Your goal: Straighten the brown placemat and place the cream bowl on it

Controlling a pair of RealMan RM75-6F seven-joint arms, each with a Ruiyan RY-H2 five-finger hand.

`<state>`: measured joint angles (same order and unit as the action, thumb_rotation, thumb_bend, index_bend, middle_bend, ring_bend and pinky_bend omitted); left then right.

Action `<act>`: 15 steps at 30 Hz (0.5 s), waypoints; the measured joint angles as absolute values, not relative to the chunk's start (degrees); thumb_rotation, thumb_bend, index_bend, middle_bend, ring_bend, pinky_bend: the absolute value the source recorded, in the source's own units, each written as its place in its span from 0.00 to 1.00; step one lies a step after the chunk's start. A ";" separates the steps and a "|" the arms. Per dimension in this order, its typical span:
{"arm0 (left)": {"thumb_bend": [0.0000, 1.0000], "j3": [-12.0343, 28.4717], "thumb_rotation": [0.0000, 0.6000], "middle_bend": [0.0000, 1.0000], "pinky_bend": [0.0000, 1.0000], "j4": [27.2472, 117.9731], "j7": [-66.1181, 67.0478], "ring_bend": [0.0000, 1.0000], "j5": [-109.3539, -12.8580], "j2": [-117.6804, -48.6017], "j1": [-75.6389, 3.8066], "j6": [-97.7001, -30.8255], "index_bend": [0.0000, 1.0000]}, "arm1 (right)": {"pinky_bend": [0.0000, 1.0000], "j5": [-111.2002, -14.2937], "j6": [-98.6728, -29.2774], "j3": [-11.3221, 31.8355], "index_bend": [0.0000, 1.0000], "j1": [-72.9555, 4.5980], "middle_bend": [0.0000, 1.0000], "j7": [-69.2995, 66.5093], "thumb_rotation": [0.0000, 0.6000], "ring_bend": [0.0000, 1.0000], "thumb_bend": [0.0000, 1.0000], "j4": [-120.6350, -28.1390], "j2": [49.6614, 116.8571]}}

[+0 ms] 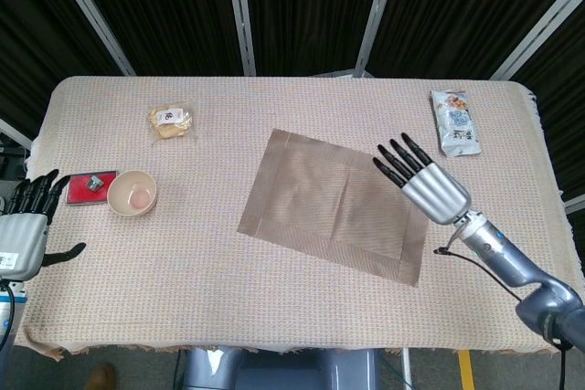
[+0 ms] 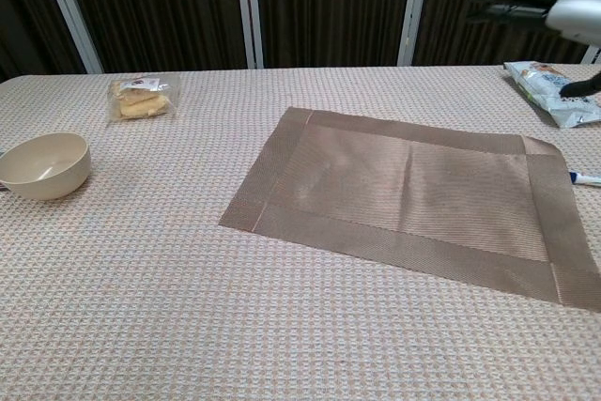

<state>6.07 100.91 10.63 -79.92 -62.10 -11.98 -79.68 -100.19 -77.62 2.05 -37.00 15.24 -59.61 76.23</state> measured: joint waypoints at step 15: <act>0.00 6.24 1.00 0.00 0.00 91.35 -1.80 0.00 -89.84 -73.07 -27.11 -63.45 0.19 | 0.00 -85.81 -90.15 2.10 0.00 -14.74 0.00 6.24 1.00 0.00 0.00 -92.78 66.12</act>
